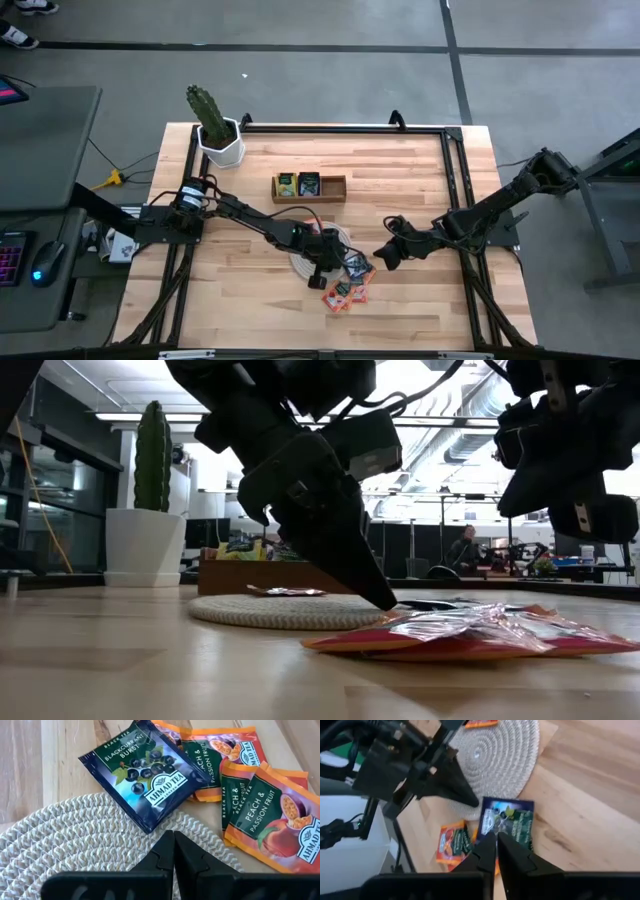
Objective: Pick & Place Tea
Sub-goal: Put the purple tea bag into the middle section of the wooden organizer
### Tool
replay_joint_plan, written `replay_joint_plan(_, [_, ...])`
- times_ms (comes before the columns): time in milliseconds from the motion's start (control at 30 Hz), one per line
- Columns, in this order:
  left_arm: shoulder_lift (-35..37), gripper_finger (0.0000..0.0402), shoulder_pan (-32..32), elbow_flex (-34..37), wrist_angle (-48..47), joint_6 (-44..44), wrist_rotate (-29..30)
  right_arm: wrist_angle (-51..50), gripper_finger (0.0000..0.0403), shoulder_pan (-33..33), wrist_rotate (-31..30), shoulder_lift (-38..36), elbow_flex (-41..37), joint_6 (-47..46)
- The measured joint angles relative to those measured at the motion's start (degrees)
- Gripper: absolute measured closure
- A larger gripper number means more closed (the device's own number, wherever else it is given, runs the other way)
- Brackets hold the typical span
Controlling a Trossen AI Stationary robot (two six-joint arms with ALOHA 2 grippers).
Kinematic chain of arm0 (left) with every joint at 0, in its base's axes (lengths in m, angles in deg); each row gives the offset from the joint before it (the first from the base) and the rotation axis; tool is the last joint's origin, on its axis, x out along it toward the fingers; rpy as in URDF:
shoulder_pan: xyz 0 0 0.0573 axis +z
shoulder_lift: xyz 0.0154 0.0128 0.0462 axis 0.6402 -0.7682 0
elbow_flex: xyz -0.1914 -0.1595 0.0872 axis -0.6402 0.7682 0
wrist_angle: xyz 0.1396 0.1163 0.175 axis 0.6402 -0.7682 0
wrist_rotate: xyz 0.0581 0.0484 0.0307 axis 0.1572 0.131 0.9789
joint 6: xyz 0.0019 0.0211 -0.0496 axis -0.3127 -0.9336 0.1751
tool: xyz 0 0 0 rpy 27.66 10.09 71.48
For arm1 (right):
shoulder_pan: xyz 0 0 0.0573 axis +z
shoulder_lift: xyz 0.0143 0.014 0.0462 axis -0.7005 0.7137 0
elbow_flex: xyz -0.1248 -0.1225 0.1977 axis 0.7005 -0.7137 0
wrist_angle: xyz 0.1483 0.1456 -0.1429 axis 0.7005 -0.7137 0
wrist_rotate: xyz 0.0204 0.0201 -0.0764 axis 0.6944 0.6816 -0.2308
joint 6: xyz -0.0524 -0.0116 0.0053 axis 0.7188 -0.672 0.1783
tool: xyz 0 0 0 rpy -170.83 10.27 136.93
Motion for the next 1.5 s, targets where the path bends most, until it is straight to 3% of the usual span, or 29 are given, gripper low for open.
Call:
replay_joint_plan(367, [1.5,0.0401,0.0,0.1,-1.4,0.0,4.1,-2.3,0.0278,0.5,0.2,0.0,0.0,0.5])
replay_joint_plan(567, [1.9,0.0401,0.0,-1.3,-1.2,0.0,4.9,-2.8,0.0242,0.5,0.2,0.0,0.0,0.6])
replay_joint_plan(867, [1.2,0.0401,0.0,-6.1,0.1,-2.7,4.6,-3.2,0.0231,0.5,-1.4,0.0,0.0,0.6])
replay_joint_plan(1500, [-4.3,0.0401,0.0,-6.2,-2.0,-0.6,2.1,-4.1,0.0231,0.5,-1.3,0.0,0.0,0.4])
